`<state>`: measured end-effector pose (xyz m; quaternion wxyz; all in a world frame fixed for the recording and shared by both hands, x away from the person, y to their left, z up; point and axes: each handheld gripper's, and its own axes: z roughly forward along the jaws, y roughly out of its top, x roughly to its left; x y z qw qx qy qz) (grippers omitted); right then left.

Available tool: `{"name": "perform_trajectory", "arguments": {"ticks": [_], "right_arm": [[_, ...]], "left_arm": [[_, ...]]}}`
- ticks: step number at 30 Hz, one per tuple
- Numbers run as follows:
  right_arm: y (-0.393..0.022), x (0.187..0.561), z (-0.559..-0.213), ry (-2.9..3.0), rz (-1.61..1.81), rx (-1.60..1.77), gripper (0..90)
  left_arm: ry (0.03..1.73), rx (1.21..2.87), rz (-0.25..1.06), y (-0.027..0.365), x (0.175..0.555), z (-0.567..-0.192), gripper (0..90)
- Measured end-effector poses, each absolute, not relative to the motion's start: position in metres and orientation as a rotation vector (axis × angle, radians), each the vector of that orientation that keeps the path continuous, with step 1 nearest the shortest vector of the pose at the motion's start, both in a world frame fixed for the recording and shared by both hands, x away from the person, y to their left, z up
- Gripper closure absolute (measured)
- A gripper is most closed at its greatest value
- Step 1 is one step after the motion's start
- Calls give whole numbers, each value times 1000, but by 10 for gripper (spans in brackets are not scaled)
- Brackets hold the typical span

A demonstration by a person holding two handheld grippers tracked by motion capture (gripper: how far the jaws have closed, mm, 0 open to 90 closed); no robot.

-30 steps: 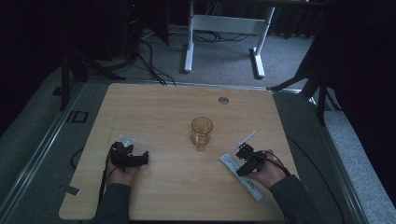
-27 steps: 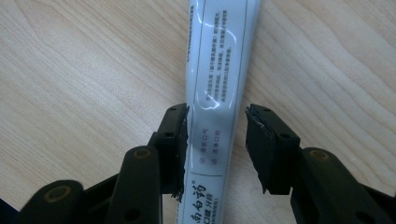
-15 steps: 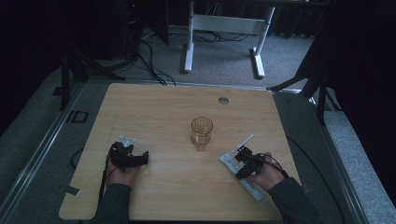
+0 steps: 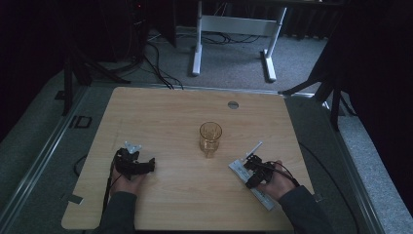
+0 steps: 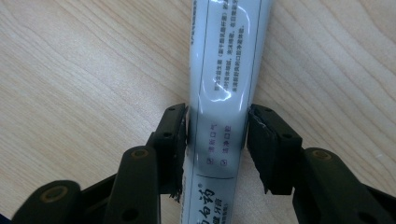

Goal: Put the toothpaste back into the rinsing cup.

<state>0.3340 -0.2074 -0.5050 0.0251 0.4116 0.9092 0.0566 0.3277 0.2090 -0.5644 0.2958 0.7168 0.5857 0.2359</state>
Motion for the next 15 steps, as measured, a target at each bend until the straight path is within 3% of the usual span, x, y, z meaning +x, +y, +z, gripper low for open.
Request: {"name": "perform_trajectory", "arguments": {"ticks": [15], "right_arm": [[-207,335,-513,2812,155,1284,560]], "left_arm": [[1558,1907,628,209,328,-564,83]]}}
